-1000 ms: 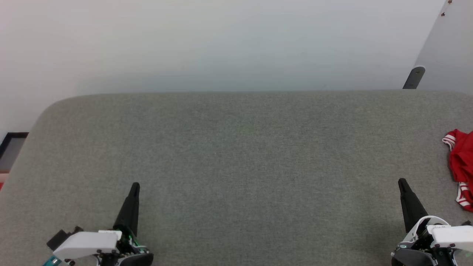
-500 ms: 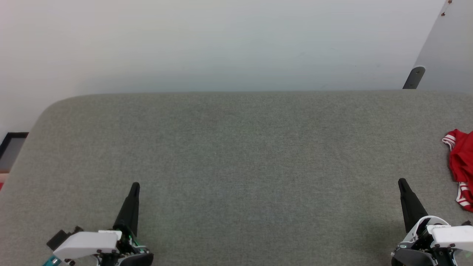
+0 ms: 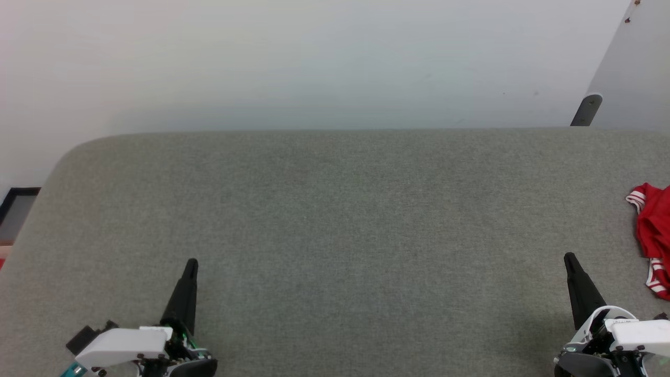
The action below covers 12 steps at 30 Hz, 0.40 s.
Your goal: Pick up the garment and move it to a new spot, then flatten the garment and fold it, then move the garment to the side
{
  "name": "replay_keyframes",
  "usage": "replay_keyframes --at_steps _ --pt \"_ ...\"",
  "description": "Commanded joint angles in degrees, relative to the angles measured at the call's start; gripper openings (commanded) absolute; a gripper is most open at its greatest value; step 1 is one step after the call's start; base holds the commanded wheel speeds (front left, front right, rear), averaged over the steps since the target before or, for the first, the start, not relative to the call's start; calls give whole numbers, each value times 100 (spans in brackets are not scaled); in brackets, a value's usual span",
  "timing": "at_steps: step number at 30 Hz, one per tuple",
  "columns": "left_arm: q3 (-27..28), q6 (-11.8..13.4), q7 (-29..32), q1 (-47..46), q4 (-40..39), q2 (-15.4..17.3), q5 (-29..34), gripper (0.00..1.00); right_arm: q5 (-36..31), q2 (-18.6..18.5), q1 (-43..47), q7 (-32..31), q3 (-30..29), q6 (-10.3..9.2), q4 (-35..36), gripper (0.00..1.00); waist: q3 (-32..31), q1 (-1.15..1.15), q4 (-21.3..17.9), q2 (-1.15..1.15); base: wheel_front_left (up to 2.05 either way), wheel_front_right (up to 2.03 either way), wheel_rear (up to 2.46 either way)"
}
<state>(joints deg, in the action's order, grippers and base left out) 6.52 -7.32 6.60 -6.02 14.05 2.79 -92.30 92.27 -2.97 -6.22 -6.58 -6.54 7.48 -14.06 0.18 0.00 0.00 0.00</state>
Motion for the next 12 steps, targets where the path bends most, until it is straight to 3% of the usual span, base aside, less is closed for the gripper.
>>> replay_keyframes --at_steps 1,12 --pt "10 -31 8 -52 5 2 -20 0 28 21 -16 -12 1 2 0 0 0 0 0 0 0 0 0" --pt "9 -31 8 -52 5 2 -20 0 28 21 -16 -11 1 2 0 0 0 0 0 0 0 0 0"
